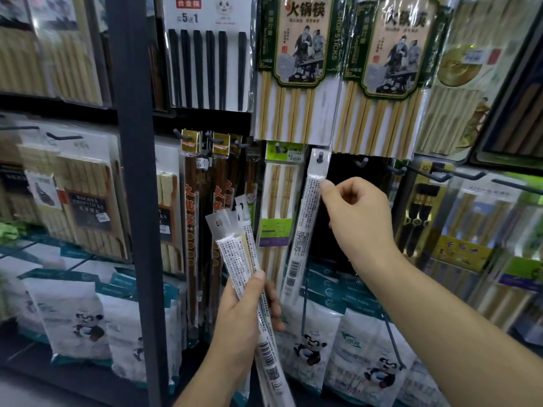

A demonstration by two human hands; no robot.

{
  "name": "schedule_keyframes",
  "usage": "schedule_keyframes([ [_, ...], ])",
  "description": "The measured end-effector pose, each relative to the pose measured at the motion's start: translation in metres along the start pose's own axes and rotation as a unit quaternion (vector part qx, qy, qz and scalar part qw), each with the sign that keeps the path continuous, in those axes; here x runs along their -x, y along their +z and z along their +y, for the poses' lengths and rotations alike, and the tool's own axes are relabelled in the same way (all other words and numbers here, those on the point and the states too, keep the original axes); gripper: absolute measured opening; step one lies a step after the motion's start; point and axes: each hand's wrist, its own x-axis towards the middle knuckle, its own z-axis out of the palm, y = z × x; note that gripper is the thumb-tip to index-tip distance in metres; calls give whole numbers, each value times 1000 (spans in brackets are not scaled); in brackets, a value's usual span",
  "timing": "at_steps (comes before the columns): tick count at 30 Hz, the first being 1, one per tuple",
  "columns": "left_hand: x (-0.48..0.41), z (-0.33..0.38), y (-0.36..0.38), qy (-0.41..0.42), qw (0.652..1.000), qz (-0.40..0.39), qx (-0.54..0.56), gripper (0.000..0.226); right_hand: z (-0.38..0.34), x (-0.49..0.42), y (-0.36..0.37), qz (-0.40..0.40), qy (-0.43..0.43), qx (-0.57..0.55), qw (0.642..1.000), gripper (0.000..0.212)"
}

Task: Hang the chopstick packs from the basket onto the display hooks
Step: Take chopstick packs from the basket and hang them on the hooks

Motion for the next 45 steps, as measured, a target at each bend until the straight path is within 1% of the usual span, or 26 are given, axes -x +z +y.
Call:
schedule_keyframes([
  [2, 0, 1, 0, -1, 1000, -5, 5, 38, 0, 12, 3, -53, -11, -3, 999, 27],
  [5, 2, 2, 2, 10, 1000, -25, -5, 25, 1, 32, 13, -174, -10, 9, 985, 14],
  [6, 3, 2, 3, 10, 999, -36, -9, 29, 2, 37, 16, -197, -9, 18, 980, 12],
  [8, 6, 4, 5, 0, 999, -50, -9, 47, 3, 44, 20, -211, -9, 21, 977, 10],
  [10, 6, 4, 6, -8, 999, -50, -7, 60, 2, 45, 22, -209, -3, 10, 978, 9],
  [11, 7, 5, 7, -10, 999, -47, -3, 62, 2, 45, 22, -208, -4, 4, 978, 10],
  [13, 6, 5, 7, -14, 999, -37, 13, 63, 0, 45, 21, -204, -17, 4, 979, 18],
  [16, 4, 5, 5, -25, 999, -19, 31, 59, -3, 43, 16, -174, -27, -12, 984, 25],
  [20, 0, 4, 2, -8, 999, 25, -29, 56, -8, 27, 10, -95, -28, -45, 994, 28],
  [23, 0, 4, 0, -14, 999, 27, -21, 41, -11, 12, 4, -63, -22, -61, 996, 31],
  [24, 1, 5, 0, -20, 999, 26, -11, 40, -11, 8, 3, -59, -18, -65, 996, 32],
  [28, 3, 7, 2, -30, 999, 23, 5, 53, -10, -2, 3, -52, -3, -72, 996, 35],
  [32, 3, 8, 3, -15, 1000, 8, -18, 43, -7, -6, 3, -58, 13, -78, 995, 37],
  [35, 4, 8, 3, -13, 1000, -3, -17, 45, -4, -7, 4, -66, 28, -81, 994, 37],
  [37, 4, 9, 3, -5, 999, -14, -37, 45, -2, -7, 5, -66, 33, -74, 995, 37],
  [41, 5, 10, 1, 10, 998, -21, -56, 48, 0, -7, 4, -65, 30, -67, 995, 38],
  [45, 4, 9, 2, 9, 998, -10, -62, 61, 6, -5, 2, -58, 15, -22, 998, 41],
])
